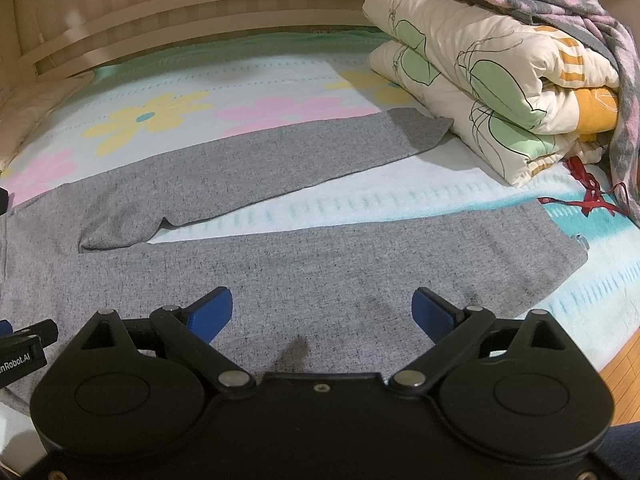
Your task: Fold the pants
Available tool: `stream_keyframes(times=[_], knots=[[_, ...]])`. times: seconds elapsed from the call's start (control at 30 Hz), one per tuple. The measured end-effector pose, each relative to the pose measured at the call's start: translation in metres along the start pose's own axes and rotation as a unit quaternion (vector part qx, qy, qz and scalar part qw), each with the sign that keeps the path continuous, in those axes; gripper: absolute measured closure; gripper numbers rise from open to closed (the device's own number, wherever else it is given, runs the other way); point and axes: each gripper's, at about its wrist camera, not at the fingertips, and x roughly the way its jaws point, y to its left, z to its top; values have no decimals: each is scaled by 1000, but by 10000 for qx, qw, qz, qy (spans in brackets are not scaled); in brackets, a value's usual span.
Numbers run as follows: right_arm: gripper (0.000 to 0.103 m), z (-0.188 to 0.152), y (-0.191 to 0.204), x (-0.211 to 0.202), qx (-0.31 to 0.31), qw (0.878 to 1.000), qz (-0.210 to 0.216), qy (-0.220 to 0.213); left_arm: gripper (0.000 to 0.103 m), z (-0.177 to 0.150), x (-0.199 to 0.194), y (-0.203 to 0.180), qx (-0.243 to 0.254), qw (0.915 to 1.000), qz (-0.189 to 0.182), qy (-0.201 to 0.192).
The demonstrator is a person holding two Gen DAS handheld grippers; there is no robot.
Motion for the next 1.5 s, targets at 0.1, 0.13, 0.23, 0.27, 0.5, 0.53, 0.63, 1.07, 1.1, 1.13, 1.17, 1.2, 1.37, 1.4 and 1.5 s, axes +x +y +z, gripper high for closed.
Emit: stream_keyframes(times=[0.1,0.13,0.23,0.27,0.5,0.53,0.63,1.07,1.1,1.13,1.17,1.2,1.37,1.4,1.5], knots=[[6,1,1,2,9,10000,26,23,43,-1,1,-1,78,9998,102,-119],[6,1,1,2,6,10000,25,24,43,-2,1,-2,115,9996,150,-194],[6,1,3,3,-29,10000,2,24,43,-5,-1,-3,271,9982,281,-451],[6,1,3,4,-32,10000,2,32,43,-5,-2,-4,322,9978,327,-474],[6,3,9,3,-180,9998,18,26,44,1,-10,-1,276,9978,469,-370],[6,3,9,4,-229,9997,18,22,44,3,-13,0,248,9981,416,-394],[7,3,10,5,-302,9995,37,9,43,5,-17,0,291,9980,333,-445],[17,-8,7,21,-453,9971,-140,592,43,16,-1,-3,714,9964,147,-440],[17,-8,8,19,-499,9965,-196,647,43,21,-3,1,647,9969,103,-443],[17,-6,7,17,-491,9960,-234,709,43,27,-4,3,604,9970,109,-463],[17,-1,7,15,-432,9956,-231,793,43,34,-6,6,583,9969,144,-502],[17,6,6,14,-342,9954,-163,877,43,41,-7,8,579,9966,175,-561],[16,53,8,25,-98,9964,-68,844,43,89,-3,21,373,9960,241,-773],[16,65,8,32,-73,9967,-74,806,43,99,1,25,290,9962,227,-792],[17,90,11,56,-134,9973,-191,693,43,123,20,32,22,9968,202,-768]])
